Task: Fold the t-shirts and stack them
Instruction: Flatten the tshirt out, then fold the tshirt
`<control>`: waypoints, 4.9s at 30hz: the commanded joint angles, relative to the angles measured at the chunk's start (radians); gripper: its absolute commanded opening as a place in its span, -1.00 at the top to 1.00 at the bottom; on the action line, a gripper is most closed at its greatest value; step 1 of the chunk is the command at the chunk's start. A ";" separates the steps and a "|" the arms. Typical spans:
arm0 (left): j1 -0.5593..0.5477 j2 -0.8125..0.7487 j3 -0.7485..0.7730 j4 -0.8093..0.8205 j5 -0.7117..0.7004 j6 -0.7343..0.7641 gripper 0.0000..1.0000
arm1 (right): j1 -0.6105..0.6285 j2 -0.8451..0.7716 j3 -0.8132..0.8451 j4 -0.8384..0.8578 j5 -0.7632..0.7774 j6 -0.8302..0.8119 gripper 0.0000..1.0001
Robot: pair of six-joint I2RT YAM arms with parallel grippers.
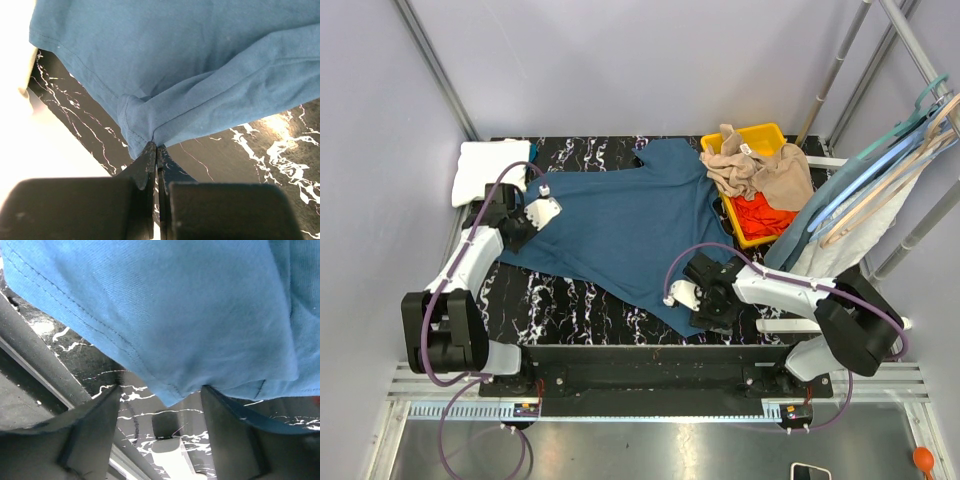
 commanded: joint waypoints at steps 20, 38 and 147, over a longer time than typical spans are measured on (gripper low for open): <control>-0.005 -0.116 -0.069 0.012 -0.019 0.018 1.00 | 0.005 -0.005 -0.022 0.036 0.054 0.024 0.42; -0.005 -0.257 -0.125 -0.021 -0.021 -0.009 1.00 | 0.005 -0.200 0.168 -0.235 0.104 0.060 1.00; 0.112 0.148 -0.028 0.270 -0.073 0.022 1.00 | -0.332 0.499 0.937 -0.103 0.393 -0.254 1.00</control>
